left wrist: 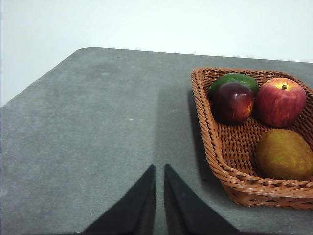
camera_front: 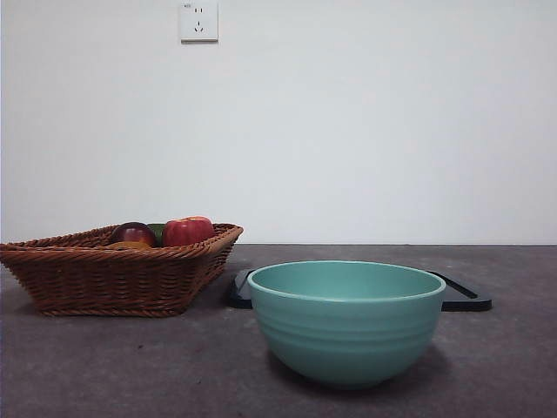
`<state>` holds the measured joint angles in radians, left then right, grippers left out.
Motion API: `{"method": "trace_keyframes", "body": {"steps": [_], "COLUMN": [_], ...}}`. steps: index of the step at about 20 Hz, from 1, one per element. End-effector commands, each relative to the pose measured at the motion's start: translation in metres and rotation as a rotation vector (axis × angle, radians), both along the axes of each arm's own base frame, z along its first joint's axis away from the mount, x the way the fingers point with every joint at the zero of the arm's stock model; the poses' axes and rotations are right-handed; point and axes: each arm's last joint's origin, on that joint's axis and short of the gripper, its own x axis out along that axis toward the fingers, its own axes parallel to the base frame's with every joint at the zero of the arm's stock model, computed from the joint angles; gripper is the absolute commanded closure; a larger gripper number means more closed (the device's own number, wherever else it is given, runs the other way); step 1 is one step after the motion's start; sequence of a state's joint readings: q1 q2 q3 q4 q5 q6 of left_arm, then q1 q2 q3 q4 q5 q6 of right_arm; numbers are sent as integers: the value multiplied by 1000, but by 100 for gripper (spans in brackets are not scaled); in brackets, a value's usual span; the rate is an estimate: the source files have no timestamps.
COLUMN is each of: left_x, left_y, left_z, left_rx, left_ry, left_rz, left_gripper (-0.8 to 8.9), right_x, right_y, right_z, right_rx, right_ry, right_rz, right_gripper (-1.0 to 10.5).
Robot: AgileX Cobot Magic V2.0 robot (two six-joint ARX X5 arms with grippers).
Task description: Pick up the wifruite, put it on the bowl, pick up the plate, put it on desk
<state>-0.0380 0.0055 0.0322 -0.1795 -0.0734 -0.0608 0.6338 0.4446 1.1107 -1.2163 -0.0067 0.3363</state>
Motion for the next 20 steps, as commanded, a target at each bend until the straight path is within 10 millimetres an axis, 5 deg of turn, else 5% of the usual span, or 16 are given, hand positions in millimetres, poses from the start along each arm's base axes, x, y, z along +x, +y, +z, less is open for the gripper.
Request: {"method": "trace_keyframes", "body": {"steps": [1,5,9,15,20], "left_x": [1,1,1,1,1], "left_y": [0,0,0,0,0], "left_z": [-8,-8,-8,-8,-8], "left_rx": [17,17,17,17,17], "left_ry": [26,26,26,26,26], "left_rz": [-3,-2,-2,-2,-2], "left_gripper": [789,789,789,789,789], "right_x": [-1,-2,13,50,64], "right_y": [-1,-6,-6,-12,-14], "right_z": [5,3,-12,-84,-120], "right_rx": [5,-70,-72,-185,-227], "right_ry": [-28,-127,-439,-668,-710], "right_rz": [-8,-161,-351,-503,-518], "right_gripper": [932,932,932,932,932]}}
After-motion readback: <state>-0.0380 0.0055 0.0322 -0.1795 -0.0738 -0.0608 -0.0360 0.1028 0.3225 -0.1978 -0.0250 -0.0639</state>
